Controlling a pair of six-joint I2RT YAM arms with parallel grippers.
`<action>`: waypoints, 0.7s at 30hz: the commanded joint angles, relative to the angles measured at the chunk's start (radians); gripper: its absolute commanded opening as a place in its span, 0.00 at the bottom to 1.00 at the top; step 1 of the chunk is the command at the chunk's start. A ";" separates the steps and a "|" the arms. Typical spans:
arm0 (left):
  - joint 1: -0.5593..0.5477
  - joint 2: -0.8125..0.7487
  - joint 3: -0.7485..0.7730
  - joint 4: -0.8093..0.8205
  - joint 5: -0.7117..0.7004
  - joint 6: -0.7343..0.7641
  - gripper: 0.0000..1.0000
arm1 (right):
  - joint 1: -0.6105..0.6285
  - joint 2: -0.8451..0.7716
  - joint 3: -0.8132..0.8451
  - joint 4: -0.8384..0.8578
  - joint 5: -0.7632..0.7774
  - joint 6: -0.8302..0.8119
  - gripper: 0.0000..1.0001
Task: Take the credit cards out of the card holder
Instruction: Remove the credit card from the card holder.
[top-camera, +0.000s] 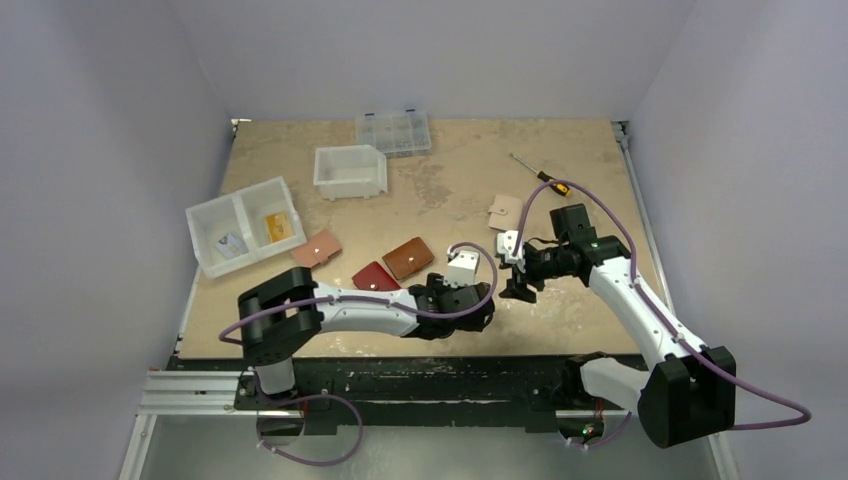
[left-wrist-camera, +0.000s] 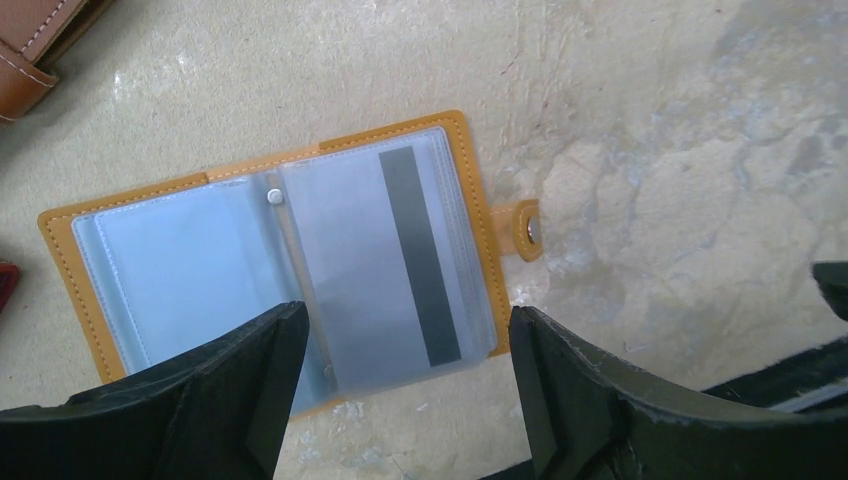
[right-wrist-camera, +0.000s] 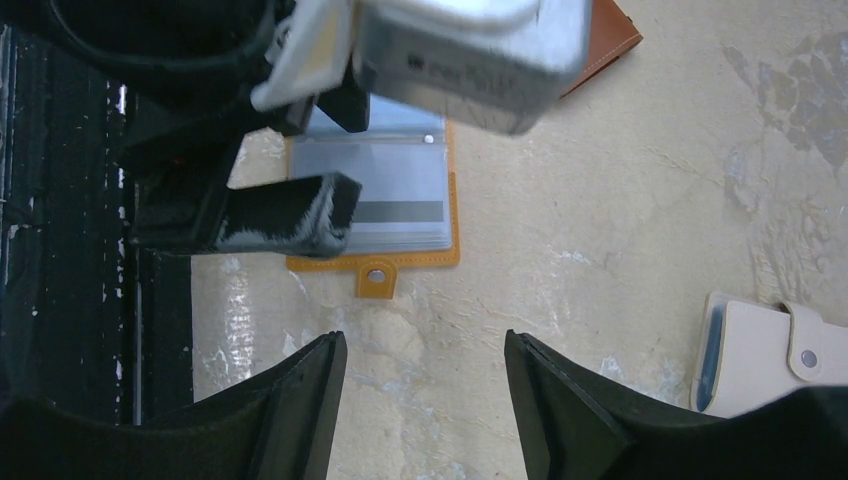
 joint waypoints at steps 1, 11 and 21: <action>-0.011 0.071 0.118 -0.150 -0.079 -0.014 0.78 | -0.003 -0.009 -0.005 0.019 -0.009 0.010 0.67; -0.026 0.149 0.194 -0.193 -0.088 -0.013 0.77 | -0.002 -0.010 -0.003 0.024 -0.001 0.016 0.67; -0.028 0.148 0.161 -0.164 -0.094 -0.035 0.71 | -0.002 -0.018 -0.008 0.032 0.013 0.028 0.67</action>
